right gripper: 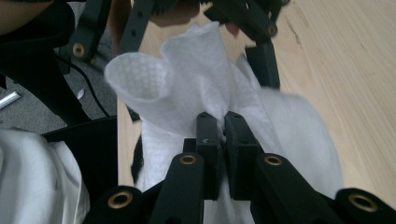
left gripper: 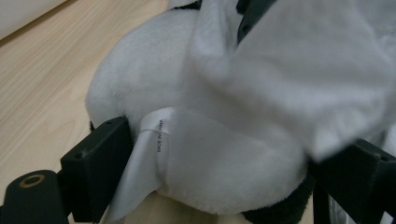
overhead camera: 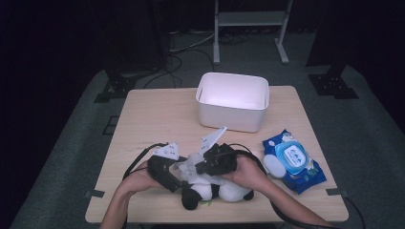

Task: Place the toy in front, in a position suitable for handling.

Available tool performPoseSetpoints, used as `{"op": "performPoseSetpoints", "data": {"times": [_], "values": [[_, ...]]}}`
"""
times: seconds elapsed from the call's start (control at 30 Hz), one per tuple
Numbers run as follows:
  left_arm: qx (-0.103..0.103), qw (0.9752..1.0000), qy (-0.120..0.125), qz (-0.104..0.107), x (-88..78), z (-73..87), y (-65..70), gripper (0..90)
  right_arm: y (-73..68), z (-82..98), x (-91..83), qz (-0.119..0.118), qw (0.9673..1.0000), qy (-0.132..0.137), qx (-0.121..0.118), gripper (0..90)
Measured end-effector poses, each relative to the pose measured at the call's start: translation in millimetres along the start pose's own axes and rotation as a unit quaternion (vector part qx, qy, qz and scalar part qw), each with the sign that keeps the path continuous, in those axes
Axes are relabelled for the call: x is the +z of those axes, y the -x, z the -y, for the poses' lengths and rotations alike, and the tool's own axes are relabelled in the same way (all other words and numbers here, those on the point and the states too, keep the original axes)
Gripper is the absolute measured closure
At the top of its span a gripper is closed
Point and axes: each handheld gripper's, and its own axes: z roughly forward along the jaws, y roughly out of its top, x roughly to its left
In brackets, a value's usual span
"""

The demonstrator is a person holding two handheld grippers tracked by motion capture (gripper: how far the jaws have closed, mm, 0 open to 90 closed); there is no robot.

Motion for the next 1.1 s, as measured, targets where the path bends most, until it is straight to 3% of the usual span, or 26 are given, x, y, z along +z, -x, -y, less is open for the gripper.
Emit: {"op": "performPoseSetpoints", "data": {"times": [0.2, 0.37, 0.57, 0.77, 0.97, 1.1], "values": [[-0.006, 1.0000, 0.002, 0.003, -0.5, 0.8, -0.6, 9.9, 2.9, -15.4, 11.5, -0.004, 0.9999, -0.007, -0.015, 84.6], [-0.009, 0.9999, 0.005, 0.005, -0.3, 1.1, -1.9, 10.1, 12.9, -11.9, 6.5, 0.002, 1.0000, 0.000, -0.001, 84.6], [-0.007, 1.0000, 0.004, 0.005, -0.1, 0.9, -0.6, 10.0, 28.6, 0.6, -3.6, 0.018, 0.9995, 0.007, 0.025, 84.6], [-0.003, 1.0000, 0.003, 0.005, -0.2, 1.2, -0.5, 10.0, 44.4, 20.5, -14.7, 0.037, 0.9980, -0.009, 0.051, 84.5], [0.000, 1.0000, -0.002, 0.004, -0.4, 1.2, 0.4, 10.0, 49.9, 45.4, -30.6, 0.054, 0.9956, -0.022, 0.073, 84.5], [0.001, 1.0000, -0.004, 0.002, -0.3, 0.8, 1.2, 10.0, 50.9, 61.7, -44.6, 0.065, 0.9938, -0.016, 0.089, 84.4]]}}
